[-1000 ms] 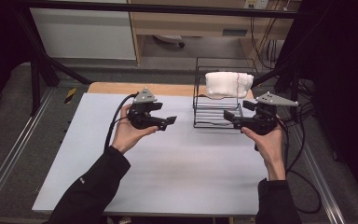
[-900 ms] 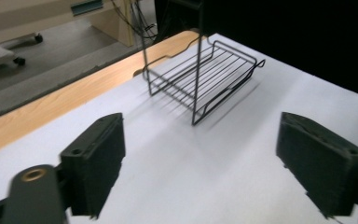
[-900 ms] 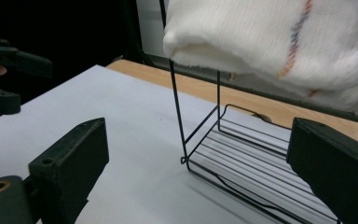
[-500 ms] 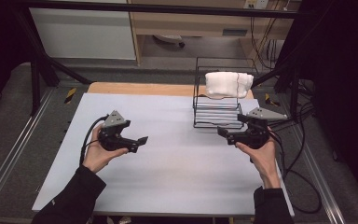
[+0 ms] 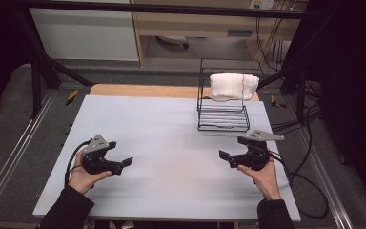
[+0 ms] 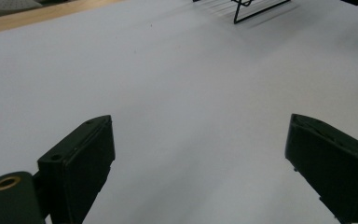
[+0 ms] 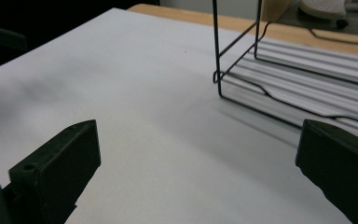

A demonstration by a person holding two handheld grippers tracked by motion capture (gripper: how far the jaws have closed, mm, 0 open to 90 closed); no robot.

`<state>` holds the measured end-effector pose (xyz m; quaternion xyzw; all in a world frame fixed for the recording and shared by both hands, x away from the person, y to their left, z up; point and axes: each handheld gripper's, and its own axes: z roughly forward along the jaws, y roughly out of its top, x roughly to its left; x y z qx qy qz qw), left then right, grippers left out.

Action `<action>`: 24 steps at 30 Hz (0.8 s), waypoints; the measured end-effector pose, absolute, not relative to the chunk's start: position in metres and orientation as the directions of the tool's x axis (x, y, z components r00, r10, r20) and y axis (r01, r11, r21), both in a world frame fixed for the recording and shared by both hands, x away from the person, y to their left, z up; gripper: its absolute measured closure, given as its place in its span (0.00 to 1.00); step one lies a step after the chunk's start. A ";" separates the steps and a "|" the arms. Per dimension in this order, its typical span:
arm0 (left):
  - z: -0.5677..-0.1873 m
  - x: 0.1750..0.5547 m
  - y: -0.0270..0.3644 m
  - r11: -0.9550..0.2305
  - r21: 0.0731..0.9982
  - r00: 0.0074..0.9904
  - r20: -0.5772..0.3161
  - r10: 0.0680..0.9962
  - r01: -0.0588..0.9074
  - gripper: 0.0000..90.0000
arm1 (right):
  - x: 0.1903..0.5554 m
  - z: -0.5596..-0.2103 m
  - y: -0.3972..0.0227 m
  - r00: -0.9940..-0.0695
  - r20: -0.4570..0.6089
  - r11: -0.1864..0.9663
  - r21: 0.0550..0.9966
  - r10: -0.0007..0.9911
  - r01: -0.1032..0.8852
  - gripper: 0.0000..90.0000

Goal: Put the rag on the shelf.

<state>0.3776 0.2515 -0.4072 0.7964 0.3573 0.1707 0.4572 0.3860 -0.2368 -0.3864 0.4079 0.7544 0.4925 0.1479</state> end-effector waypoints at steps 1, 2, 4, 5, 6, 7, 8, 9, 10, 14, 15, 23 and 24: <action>-0.413 0.374 0.257 -0.330 0.846 0.684 -0.054 0.728 0.418 0.09 | 0.385 -0.390 -0.237 -0.623 0.188 0.180 0.860 0.760 0.478 0.01; -0.415 0.373 0.259 -0.333 0.845 0.684 -0.053 0.728 0.420 0.09 | 0.384 -0.394 -0.238 -0.623 0.191 0.180 0.857 0.759 0.483 0.01; -0.420 0.369 0.264 -0.335 0.842 0.681 -0.052 0.730 0.423 0.10 | 0.381 -0.401 -0.239 -0.621 0.201 0.178 0.852 0.758 0.493 0.01; -0.422 0.368 0.267 -0.332 0.843 0.679 -0.053 0.732 0.424 0.10 | 0.380 -0.405 -0.240 -0.620 0.205 0.180 0.847 0.758 0.501 0.01; -0.423 0.367 0.269 -0.325 0.844 0.677 -0.060 0.734 0.427 0.10 | 0.379 -0.408 -0.241 -0.619 0.204 0.183 0.845 0.758 0.502 0.01; -0.425 0.365 0.272 -0.326 0.843 0.675 -0.059 0.735 0.427 0.10 | 0.377 -0.412 -0.241 -0.620 0.211 0.185 0.840 0.756 0.511 0.01; -0.427 0.364 0.274 -0.325 0.844 0.674 -0.058 0.737 0.428 0.10 | 0.375 -0.415 -0.242 -0.619 0.215 0.186 0.836 0.755 0.517 0.01; -0.429 0.363 0.276 -0.323 0.843 0.671 -0.060 0.739 0.431 0.10 | 0.374 -0.419 -0.243 -0.621 0.211 0.192 0.835 0.755 0.516 0.01; -0.430 0.362 0.278 -0.323 0.841 0.670 -0.062 0.740 0.434 0.10 | 0.372 -0.422 -0.244 -0.622 0.212 0.194 0.832 0.754 0.519 0.01; -0.436 0.356 0.284 -0.324 0.839 0.670 -0.063 0.740 0.437 0.10 | 0.367 -0.430 -0.250 -0.616 0.220 0.195 0.823 0.756 0.533 0.01; -0.438 0.355 0.285 -0.324 0.839 0.669 -0.062 0.740 0.437 0.10 | 0.366 -0.431 -0.251 -0.616 0.220 0.194 0.824 0.757 0.533 0.01; -0.445 0.350 0.287 -0.334 0.826 0.668 -0.067 0.741 0.453 0.10 | 0.358 -0.441 -0.259 -0.606 0.230 0.193 0.812 0.762 0.551 0.01; -0.446 0.350 0.288 -0.334 0.825 0.667 -0.068 0.742 0.455 0.10 | 0.358 -0.441 -0.259 -0.608 0.229 0.197 0.811 0.760 0.551 0.01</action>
